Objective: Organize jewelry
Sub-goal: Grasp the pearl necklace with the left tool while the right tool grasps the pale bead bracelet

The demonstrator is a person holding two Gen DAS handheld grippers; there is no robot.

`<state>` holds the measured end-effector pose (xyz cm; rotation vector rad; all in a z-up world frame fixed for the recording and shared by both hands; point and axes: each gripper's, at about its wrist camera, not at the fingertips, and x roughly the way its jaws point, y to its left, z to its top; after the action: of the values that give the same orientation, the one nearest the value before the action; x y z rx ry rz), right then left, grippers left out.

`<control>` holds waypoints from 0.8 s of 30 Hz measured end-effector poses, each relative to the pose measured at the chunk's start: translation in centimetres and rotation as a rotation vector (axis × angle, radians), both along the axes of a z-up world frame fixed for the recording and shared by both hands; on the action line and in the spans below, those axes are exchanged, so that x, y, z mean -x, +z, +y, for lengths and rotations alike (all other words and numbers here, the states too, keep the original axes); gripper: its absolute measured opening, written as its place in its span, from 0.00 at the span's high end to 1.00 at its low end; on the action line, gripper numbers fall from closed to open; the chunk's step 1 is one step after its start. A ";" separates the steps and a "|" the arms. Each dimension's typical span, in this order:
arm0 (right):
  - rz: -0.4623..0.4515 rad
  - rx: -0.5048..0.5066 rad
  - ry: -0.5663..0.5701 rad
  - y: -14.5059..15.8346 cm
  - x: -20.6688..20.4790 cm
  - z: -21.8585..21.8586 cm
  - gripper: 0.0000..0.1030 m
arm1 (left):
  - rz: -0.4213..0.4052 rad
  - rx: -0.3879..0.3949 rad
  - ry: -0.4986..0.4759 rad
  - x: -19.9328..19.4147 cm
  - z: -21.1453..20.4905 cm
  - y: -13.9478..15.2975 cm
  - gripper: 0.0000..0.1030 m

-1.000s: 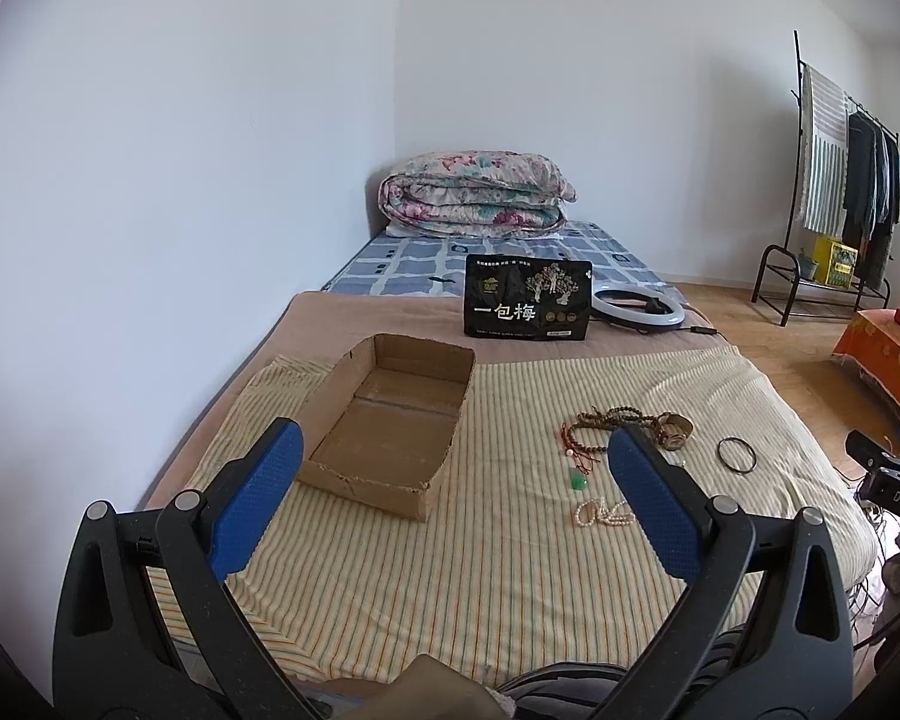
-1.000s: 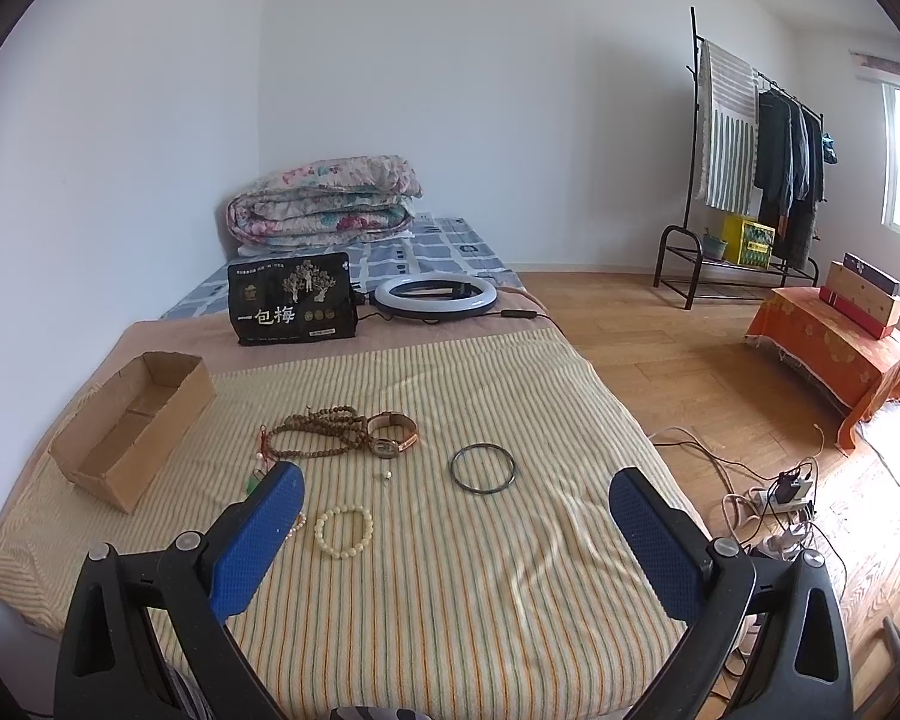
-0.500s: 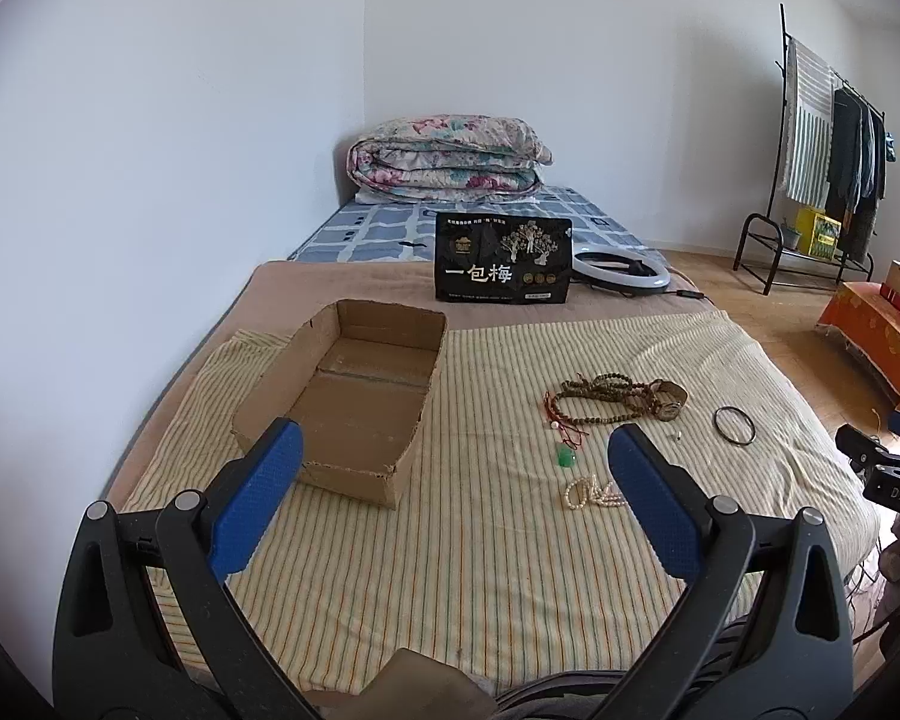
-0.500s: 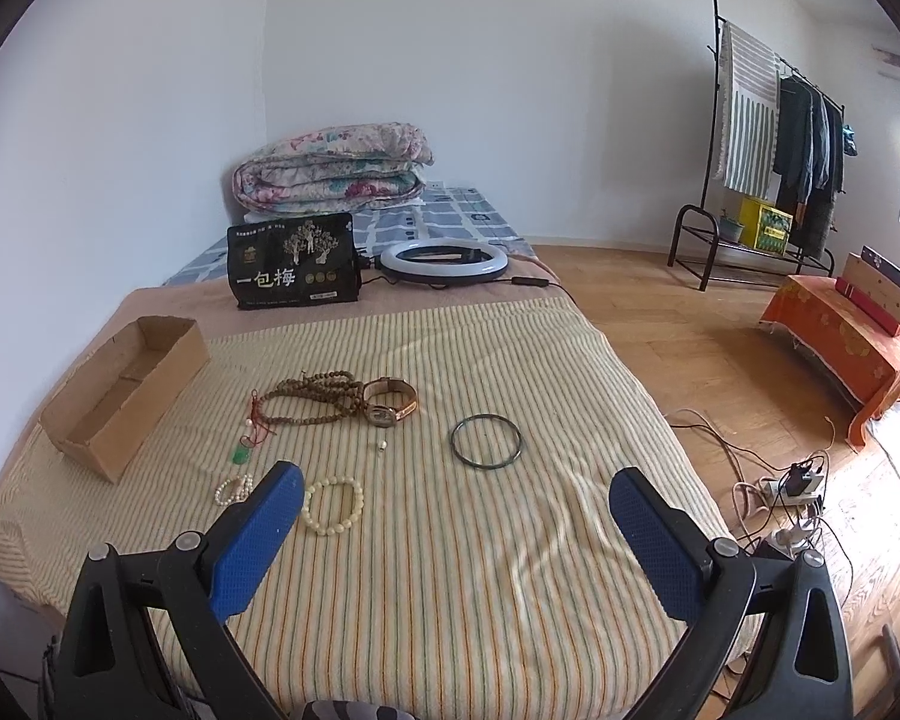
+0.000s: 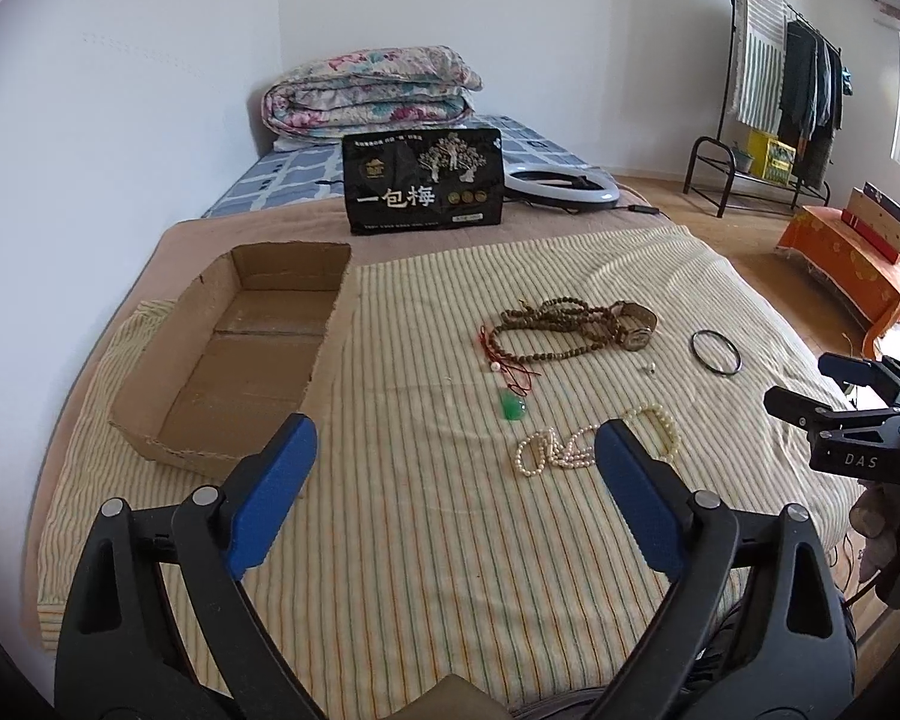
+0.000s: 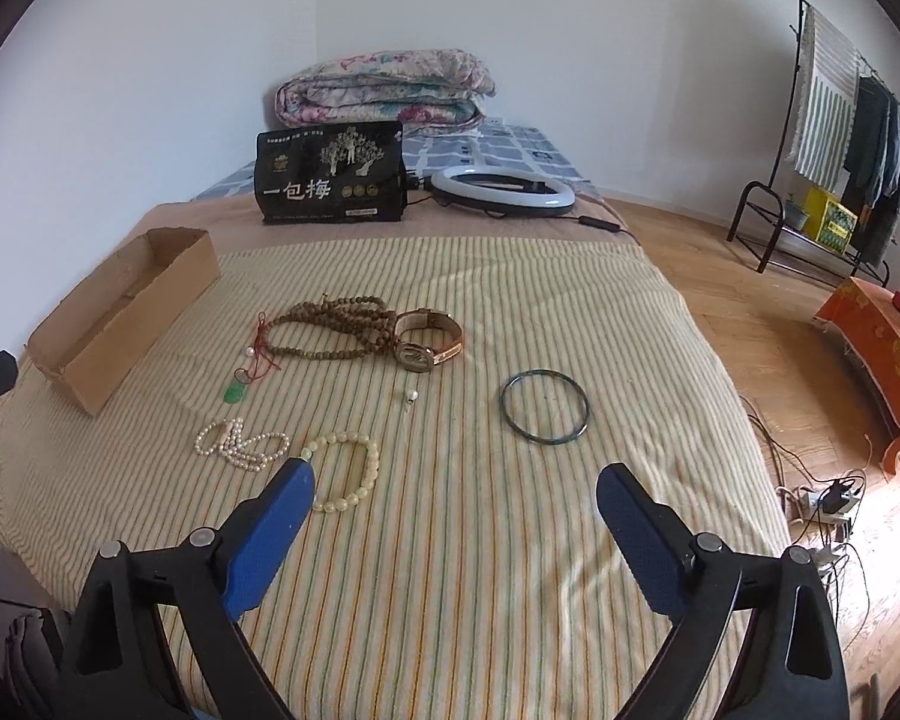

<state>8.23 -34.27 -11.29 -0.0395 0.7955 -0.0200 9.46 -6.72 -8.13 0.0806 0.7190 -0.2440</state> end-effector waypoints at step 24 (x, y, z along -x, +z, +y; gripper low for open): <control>0.271 -0.137 0.157 -7.0 -7.0 1.3 0.42 | 0.241 -0.065 -0.221 -7.5 -6.0 -8.8 0.38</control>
<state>15.27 -33.01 -18.34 0.0259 1.0614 0.1921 16.97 -12.68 -16.98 0.1959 0.9591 -0.4469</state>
